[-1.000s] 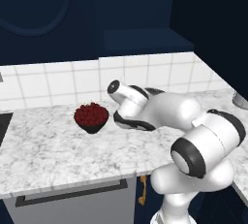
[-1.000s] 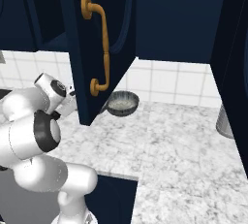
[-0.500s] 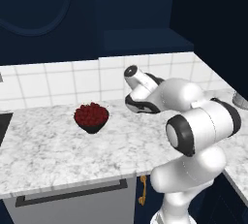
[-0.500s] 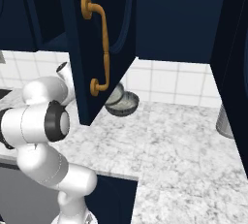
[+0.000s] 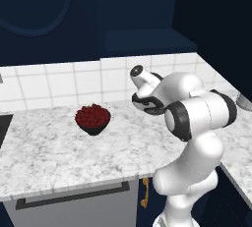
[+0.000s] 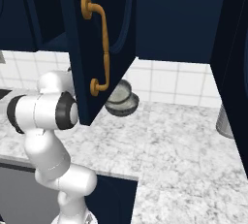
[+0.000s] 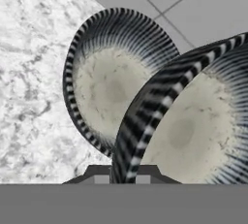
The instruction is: Pick up the bowls on the counter and stack them on top of one another in the open cabinet. Place the smaller bowl on top of the larger bowl.
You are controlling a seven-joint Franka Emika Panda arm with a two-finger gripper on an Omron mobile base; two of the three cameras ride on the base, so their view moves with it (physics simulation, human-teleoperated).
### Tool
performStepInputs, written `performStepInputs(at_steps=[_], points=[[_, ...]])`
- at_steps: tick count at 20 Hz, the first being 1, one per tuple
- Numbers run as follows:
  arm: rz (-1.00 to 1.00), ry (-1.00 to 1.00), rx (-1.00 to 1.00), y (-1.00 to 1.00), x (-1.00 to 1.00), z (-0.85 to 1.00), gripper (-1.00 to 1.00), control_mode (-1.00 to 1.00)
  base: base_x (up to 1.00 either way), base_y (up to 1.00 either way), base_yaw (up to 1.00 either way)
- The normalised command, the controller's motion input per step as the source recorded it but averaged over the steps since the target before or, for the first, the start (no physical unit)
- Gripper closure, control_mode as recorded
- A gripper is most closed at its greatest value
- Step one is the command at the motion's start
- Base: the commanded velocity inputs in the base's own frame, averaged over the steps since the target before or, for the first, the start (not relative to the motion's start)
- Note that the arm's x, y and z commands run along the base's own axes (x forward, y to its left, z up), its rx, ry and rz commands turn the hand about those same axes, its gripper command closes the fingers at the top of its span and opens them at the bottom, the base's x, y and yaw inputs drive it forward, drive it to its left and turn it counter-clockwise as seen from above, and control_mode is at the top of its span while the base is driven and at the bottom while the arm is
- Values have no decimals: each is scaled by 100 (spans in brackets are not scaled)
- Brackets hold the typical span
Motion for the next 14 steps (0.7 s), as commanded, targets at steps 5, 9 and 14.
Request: performStepInputs(at_steps=[5, 9, 14], points=[[3, 8, -4, -9, 38, -25, -100, -100, 0, 0, 0], [4, 6, -3, 0, 30, -14, -100, -100, 0, 0, 0], [0, 0, 0, 1, -7, 21, -100, -100, 0, 0, 0]])
